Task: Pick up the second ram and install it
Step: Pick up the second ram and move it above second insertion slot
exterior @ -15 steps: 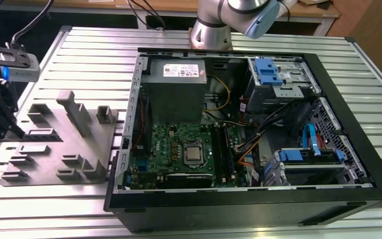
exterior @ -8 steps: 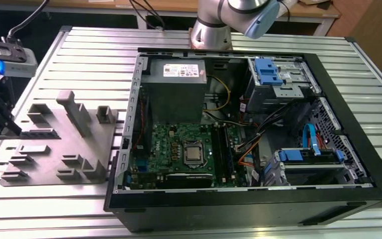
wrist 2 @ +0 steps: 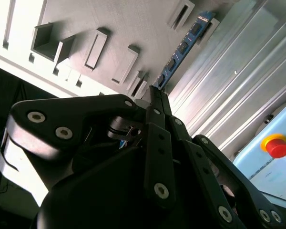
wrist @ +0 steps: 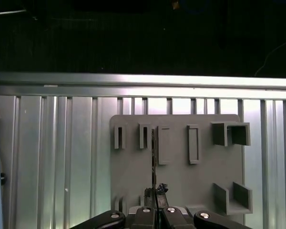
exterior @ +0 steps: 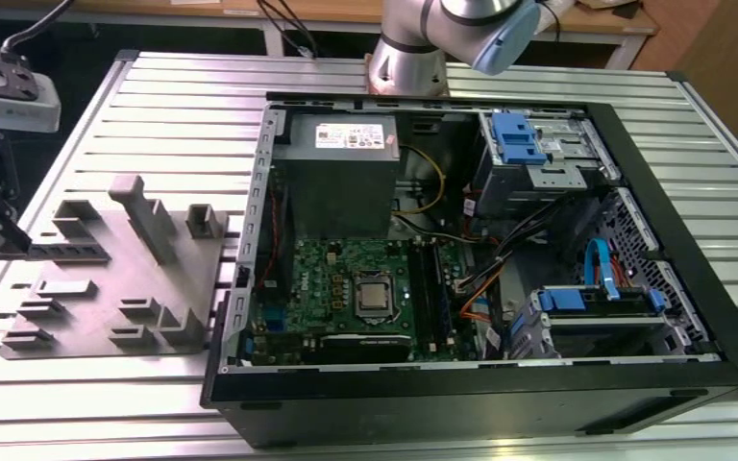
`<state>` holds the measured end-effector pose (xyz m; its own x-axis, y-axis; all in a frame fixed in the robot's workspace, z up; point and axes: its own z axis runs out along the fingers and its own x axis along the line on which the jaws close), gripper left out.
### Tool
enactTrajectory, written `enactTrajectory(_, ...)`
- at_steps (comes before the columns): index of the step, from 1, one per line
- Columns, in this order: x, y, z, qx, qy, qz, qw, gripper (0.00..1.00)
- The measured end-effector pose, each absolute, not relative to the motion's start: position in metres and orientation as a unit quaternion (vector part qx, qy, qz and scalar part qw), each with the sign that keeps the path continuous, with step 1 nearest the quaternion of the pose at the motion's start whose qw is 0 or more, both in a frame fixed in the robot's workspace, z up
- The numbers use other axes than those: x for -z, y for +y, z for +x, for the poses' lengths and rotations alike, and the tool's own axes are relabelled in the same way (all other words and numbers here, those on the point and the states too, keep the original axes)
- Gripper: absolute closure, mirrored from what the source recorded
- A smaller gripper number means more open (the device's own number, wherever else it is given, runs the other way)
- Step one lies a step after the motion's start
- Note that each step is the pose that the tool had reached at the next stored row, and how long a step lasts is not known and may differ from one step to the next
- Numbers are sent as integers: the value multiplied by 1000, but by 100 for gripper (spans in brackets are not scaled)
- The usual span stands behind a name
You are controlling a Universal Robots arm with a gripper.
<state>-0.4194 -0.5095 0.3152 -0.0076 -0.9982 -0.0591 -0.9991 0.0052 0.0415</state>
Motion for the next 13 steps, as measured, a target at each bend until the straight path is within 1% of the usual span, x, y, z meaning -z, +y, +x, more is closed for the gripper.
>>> enactTrajectory(13, -343, -509, -419, -36, 709, -704, 7, 92)
